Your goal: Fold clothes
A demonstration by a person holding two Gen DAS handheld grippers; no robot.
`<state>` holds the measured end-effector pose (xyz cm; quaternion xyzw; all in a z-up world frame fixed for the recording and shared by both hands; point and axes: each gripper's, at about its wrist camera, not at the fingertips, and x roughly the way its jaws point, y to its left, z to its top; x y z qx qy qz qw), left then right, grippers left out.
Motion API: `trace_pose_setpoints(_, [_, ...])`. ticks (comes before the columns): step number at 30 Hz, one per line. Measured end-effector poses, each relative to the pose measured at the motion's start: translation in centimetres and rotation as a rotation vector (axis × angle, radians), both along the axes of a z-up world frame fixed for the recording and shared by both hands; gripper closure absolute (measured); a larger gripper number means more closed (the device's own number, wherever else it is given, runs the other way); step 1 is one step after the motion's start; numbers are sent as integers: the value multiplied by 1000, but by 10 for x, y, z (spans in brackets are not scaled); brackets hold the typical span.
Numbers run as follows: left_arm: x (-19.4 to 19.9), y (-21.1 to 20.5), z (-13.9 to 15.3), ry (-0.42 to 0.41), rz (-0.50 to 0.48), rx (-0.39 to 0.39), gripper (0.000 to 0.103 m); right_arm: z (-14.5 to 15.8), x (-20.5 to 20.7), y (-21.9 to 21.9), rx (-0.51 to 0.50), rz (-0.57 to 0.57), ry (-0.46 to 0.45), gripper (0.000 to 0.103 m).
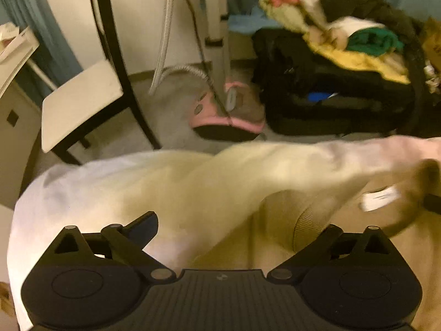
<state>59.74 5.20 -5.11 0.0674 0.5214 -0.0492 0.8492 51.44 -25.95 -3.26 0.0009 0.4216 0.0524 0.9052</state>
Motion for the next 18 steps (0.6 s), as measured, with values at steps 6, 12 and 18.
trace_pose_setpoints(6, [-71,0,39,-167,-2,-90,1,42,-58,14,77,-37,-128,17])
trace_pose_setpoints(12, [-194,-10,53,-318,10,-52,1,72,-174,27,118,-113,-239,17])
trace_pose_setpoints(18, [-295,-6,33,-353,64,-44,1,84,-314,42,140,-186,-284,17])
